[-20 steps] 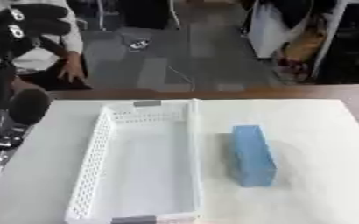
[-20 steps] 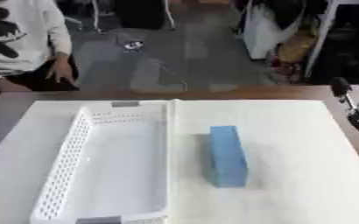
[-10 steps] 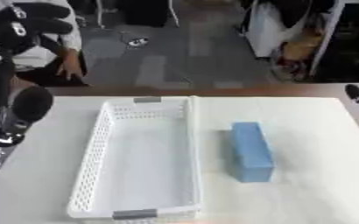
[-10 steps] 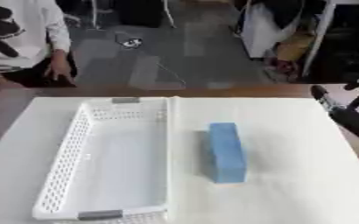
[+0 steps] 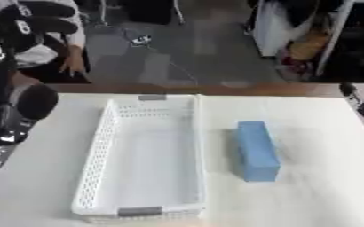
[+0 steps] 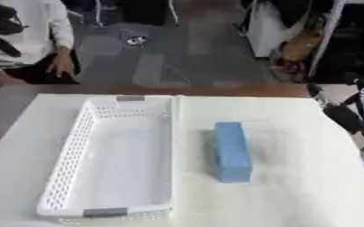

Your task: Pick up objects on the table and place them in the box.

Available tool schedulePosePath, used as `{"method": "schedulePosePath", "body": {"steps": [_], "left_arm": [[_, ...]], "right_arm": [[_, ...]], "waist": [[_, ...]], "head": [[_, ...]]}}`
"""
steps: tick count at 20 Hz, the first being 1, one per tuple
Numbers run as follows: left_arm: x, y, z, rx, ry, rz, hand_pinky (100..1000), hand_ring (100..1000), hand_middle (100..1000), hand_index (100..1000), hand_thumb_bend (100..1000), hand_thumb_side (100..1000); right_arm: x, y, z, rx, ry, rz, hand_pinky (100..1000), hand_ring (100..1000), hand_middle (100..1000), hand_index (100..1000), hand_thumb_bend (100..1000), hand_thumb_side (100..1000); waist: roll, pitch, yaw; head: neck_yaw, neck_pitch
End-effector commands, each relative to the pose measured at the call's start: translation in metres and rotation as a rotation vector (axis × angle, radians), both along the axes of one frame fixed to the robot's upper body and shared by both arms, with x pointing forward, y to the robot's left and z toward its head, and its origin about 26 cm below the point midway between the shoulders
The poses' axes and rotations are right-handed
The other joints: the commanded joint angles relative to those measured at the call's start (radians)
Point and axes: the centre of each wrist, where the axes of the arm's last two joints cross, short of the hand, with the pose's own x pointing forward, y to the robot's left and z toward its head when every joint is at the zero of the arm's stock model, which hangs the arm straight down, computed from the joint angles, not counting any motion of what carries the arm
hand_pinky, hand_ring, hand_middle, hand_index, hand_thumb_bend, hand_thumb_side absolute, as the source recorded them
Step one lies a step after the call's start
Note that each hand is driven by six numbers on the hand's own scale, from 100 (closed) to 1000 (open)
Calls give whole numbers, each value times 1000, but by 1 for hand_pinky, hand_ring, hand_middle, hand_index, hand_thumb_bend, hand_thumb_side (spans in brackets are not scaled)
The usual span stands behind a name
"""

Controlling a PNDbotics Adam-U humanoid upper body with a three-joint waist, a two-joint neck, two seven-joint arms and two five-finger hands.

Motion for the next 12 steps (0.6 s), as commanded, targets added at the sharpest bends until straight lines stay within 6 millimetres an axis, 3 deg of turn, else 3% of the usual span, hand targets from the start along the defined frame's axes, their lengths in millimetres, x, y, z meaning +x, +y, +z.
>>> {"method": "schedulePosePath", "body": {"steps": [1,5,6,7,8,12], "left_arm": [[-2,-2,6,20,-20,-7,526,689,769,750,662,942],[-3,-2,5,27,-12,-8,525,689,769,750,665,944],[-3,-2,5,28,-11,-9,525,689,769,750,663,945],[-3,-2,5,31,-10,-9,525,689,769,750,663,945],[-3,-2,5,32,-9,-10,524,689,769,750,665,945],[-3,-2,5,38,-5,-10,523,688,769,750,666,946]], "right_arm": [[11,8,2,-12,-17,-18,855,663,802,938,746,826],[20,22,-4,-31,-2,-11,866,675,807,934,744,810],[21,25,-6,-31,10,-2,867,718,814,930,730,741],[22,28,-8,-29,31,15,868,723,816,930,723,730],[23,29,-9,-30,53,30,878,752,830,927,675,689],[27,30,-10,-86,166,78,902,792,853,924,612,668]], "waist": [[-1,-16,3],[-3,-21,3],[-4,-22,4],[-5,-23,4],[-5,-23,4],[-8,-26,4]], "head": [[-18,6],[-41,5],[-50,-1],[-59,-7],[-69,-15],[-100,-38]]}}
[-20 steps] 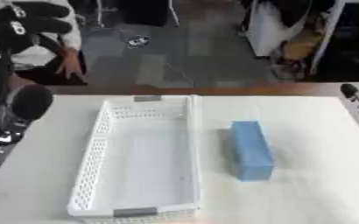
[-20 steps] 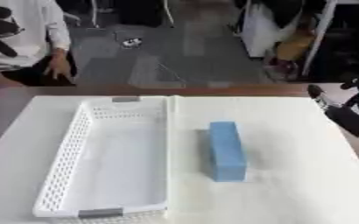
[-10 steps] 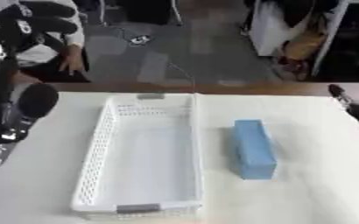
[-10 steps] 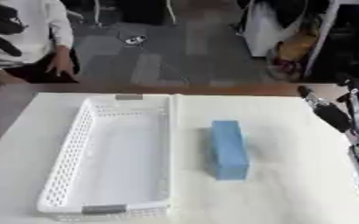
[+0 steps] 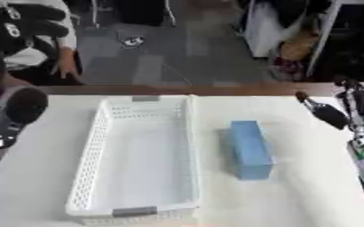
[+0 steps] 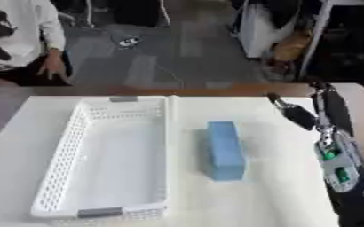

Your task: Pick up objects on the table and place them in the box.

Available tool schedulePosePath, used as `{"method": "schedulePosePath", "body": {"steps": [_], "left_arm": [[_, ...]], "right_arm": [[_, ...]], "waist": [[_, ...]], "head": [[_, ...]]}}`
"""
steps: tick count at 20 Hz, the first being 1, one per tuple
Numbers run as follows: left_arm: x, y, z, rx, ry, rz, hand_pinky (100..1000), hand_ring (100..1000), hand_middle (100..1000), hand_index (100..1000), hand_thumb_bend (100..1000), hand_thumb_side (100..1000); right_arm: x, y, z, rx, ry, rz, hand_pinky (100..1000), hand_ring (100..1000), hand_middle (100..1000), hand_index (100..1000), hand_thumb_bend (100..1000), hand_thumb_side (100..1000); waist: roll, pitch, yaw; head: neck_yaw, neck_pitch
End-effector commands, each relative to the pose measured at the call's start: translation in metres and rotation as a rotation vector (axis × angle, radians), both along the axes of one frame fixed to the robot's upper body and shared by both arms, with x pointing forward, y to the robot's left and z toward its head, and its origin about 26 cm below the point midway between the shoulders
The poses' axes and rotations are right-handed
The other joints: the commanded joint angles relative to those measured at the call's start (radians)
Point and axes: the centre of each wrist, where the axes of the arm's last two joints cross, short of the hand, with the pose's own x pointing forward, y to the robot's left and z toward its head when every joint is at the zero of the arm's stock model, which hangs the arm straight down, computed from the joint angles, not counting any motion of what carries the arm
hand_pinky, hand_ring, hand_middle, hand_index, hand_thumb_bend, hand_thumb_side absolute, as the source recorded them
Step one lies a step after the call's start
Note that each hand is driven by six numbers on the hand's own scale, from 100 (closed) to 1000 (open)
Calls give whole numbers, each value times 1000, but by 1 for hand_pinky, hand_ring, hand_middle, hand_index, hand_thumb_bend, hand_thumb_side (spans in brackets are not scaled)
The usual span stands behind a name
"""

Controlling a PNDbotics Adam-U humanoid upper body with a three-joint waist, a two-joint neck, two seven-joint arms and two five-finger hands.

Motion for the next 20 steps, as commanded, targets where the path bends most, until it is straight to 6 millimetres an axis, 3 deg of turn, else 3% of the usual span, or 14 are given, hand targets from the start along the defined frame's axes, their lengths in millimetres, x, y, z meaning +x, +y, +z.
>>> {"method": "schedulePosePath", "body": {"steps": [1,7,18,20], "left_arm": [[-3,0,6,20,-19,-5,523,688,769,750,666,946],[-3,0,5,25,-15,-6,522,688,768,750,663,945],[-3,-1,6,27,-15,-10,523,689,769,750,664,946],[-3,-1,6,27,-16,-10,524,689,769,750,664,946]], "right_arm": [[6,-2,16,-75,45,28,902,794,854,924,610,667],[13,11,25,-168,88,50,902,795,858,931,590,680],[15,30,22,-239,135,77,875,764,828,915,635,794],[17,32,24,-244,135,90,871,759,819,902,643,854]], "waist": [[-2,-17,1],[-7,-22,3],[-12,-27,6],[-13,-27,8]], "head": [[-23,-20],[-37,-8],[-73,4],[-79,7]]}}
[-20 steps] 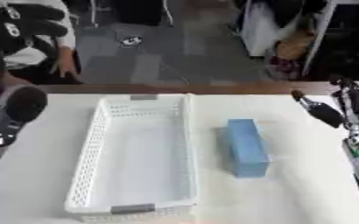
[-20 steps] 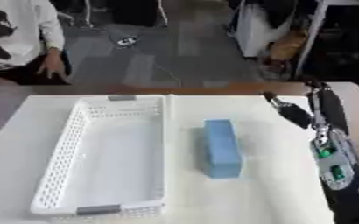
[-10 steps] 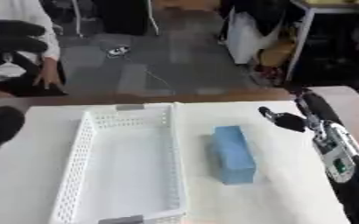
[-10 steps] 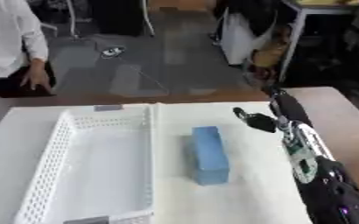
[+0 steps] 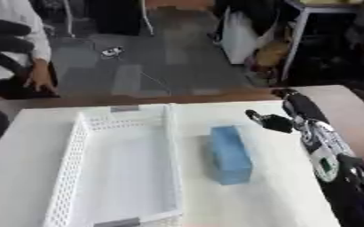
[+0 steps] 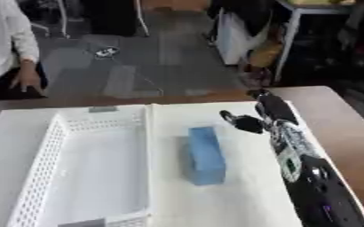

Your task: Pick up objects on the table and place them in the box.

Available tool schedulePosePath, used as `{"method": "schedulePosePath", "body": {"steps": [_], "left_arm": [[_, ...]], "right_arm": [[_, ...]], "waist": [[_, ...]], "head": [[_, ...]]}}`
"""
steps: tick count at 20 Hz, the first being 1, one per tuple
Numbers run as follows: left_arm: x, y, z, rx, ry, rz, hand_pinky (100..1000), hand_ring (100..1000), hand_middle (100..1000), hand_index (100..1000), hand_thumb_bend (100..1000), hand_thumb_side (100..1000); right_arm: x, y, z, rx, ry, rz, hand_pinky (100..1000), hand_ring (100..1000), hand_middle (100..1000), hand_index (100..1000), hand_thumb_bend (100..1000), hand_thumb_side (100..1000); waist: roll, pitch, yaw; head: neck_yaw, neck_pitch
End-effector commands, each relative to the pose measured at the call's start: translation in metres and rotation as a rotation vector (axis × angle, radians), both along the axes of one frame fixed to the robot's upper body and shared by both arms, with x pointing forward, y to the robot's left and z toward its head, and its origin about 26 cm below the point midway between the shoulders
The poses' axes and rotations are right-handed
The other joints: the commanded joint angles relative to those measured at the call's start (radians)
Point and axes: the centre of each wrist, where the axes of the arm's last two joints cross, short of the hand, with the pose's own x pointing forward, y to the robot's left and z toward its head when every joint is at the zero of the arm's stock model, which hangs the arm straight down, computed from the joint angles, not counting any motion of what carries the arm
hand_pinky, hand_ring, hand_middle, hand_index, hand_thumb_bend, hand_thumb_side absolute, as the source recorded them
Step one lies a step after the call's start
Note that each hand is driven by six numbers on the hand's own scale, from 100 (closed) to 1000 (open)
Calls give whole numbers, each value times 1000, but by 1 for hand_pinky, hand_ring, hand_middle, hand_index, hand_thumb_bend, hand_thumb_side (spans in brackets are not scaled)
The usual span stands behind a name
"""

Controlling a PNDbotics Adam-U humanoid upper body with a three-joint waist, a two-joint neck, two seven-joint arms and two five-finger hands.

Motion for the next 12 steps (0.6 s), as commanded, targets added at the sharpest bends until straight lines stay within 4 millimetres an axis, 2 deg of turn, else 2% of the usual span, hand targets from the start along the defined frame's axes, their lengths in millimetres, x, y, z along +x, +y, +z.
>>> {"method": "schedulePosePath", "body": {"steps": [1,2,5,7,12], "left_arm": [[-2,-1,7,15,-27,-7,524,689,769,750,664,946],[-2,-1,7,14,-28,-8,525,689,769,750,663,945],[-2,-2,8,13,-28,-9,526,690,769,750,663,945],[-2,-2,8,11,-28,-11,528,690,770,751,663,945],[-2,-5,10,8,-30,-22,531,693,770,751,660,944]], "right_arm": [[4,3,19,-23,-39,23,872,757,817,903,649,886],[4,4,20,-23,-37,28,872,745,816,914,663,936],[5,5,18,-16,-29,38,864,705,807,903,696,1000],[5,5,15,-14,-15,39,849,661,791,903,719,1000],[6,8,7,0,6,50,844,665,783,901,711,1000]], "waist": [[0,-13,2],[-1,-13,2],[-3,-17,6],[-6,-21,8],[-16,-32,15]], "head": [[-19,3],[-21,5],[-25,10],[-26,17],[-38,29]]}}
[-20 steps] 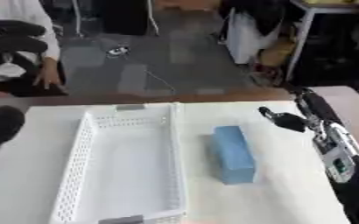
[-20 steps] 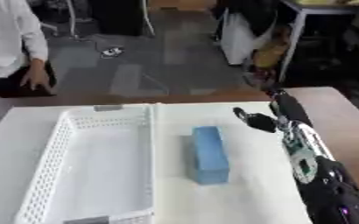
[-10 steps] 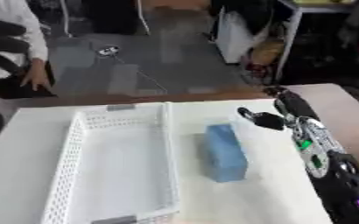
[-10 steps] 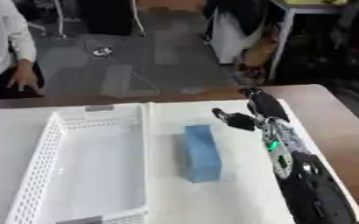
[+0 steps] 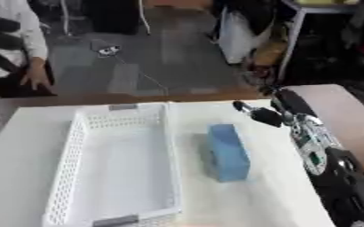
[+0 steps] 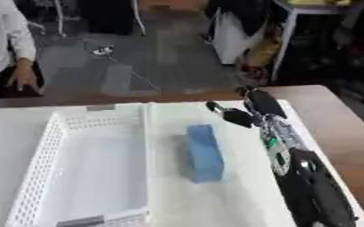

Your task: Pick up objects on the table and place them in the box.

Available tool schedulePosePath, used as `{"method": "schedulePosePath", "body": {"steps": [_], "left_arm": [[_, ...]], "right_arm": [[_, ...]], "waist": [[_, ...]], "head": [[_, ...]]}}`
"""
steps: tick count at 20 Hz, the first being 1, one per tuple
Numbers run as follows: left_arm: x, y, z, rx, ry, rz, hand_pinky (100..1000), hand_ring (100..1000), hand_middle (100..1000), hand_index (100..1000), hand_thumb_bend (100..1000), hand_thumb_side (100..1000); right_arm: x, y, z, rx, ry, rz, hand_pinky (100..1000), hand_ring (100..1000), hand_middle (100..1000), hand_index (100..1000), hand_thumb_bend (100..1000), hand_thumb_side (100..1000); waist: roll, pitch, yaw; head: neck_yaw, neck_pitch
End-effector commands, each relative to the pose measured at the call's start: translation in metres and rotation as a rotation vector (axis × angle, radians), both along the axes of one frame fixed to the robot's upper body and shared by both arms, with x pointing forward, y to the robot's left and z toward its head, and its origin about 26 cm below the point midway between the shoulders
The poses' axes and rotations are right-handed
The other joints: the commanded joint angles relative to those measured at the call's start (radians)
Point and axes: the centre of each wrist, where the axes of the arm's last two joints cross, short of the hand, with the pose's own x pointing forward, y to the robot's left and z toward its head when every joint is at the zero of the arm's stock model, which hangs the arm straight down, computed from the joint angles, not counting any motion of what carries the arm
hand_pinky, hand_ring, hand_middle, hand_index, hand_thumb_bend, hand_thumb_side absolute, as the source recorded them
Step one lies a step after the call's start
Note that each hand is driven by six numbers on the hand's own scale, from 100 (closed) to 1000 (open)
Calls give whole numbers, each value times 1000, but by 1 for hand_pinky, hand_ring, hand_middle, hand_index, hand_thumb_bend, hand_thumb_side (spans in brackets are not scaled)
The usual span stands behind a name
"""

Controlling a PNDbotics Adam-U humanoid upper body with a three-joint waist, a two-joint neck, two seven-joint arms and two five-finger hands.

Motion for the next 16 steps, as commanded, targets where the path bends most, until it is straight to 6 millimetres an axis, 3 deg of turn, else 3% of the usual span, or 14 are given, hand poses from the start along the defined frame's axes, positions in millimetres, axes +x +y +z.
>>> {"method": "schedulePosePath", "body": {"steps": [1,11,12,13,14,16], "left_arm": [[-2,-3,9,3,-30,-17,534,694,770,751,659,944],[-1,-11,19,-6,-86,-38,542,700,771,753,654,946],[-1,-11,19,-6,-85,-39,542,700,770,752,654,946],[-1,-12,19,-7,-85,-40,544,700,771,753,654,946],[-1,-11,19,-6,-85,-37,543,700,771,753,654,946],[-1,-10,19,-7,-87,-29,552,702,772,754,655,947]], "right_arm": [[4,3,9,0,-20,21,844,670,785,902,712,1000],[8,21,1,-22,20,103,833,690,783,890,675,1000],[8,22,1,-28,29,110,837,692,789,892,614,1000],[8,22,0,-33,40,116,802,686,781,878,682,1000],[8,21,0,-41,59,125,815,688,781,881,677,1000],[9,18,1,-60,105,139,738,659,775,876,683,1000]], "waist": [[-1,-18,4],[-15,-9,27],[-17,-11,28],[-18,-13,28],[-19,-16,29],[-23,-23,28]], "head": [[-24,9],[-52,6],[-51,9],[-51,11],[-50,15],[-56,27]]}}
